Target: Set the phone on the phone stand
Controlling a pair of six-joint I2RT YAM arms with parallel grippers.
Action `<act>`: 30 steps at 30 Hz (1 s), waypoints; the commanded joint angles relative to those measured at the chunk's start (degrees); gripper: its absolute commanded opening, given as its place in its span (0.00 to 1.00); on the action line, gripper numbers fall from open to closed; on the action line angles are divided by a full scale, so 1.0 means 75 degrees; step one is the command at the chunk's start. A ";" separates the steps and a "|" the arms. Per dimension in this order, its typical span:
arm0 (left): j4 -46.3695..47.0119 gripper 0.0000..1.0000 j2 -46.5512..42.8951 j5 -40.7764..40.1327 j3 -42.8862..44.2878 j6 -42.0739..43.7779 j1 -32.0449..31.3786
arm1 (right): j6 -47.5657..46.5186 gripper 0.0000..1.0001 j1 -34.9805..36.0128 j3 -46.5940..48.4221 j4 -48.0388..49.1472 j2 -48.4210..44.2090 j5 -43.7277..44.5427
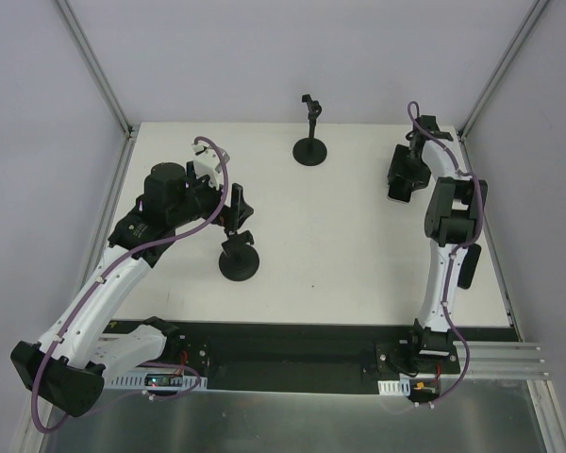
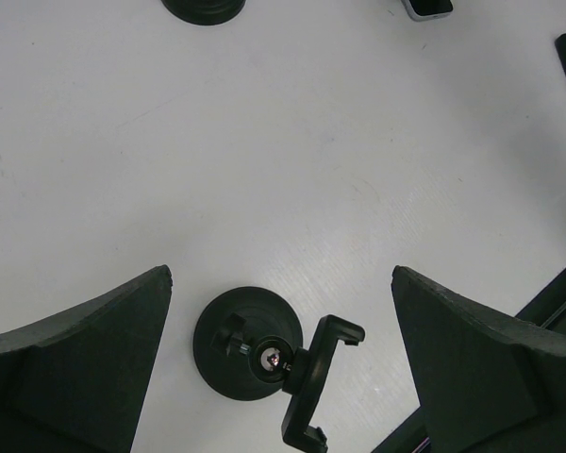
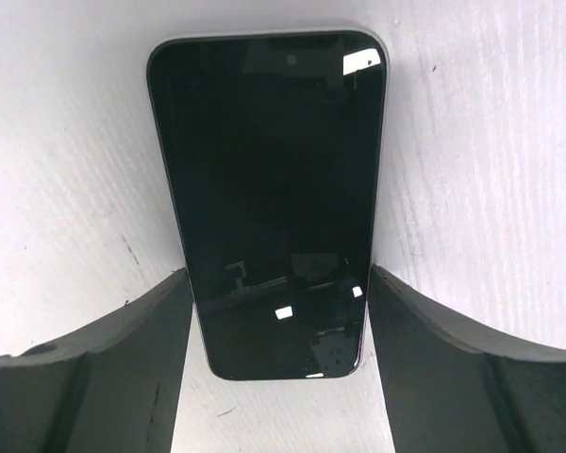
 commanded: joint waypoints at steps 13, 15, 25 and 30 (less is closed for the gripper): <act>0.0322 0.99 0.0396 0.0566 0.0073 -0.0480 0.0257 | 0.1689 0.01 -0.0349 -0.4300 0.4642 -0.2593 -0.2967; 0.0334 0.99 0.0478 0.0590 0.0097 -0.0550 0.0257 | 0.1899 0.01 -0.0419 -0.4605 0.5028 -0.2791 -0.3177; 0.0322 0.99 0.1005 0.1503 0.0728 -0.1756 0.0292 | 0.2310 0.01 -0.0583 -0.6773 0.7487 -0.3893 -0.4256; 0.0252 0.99 0.1216 0.2276 0.1185 -0.3045 0.0292 | 0.2463 0.01 -0.0560 -0.7850 0.8380 -0.4852 -0.4654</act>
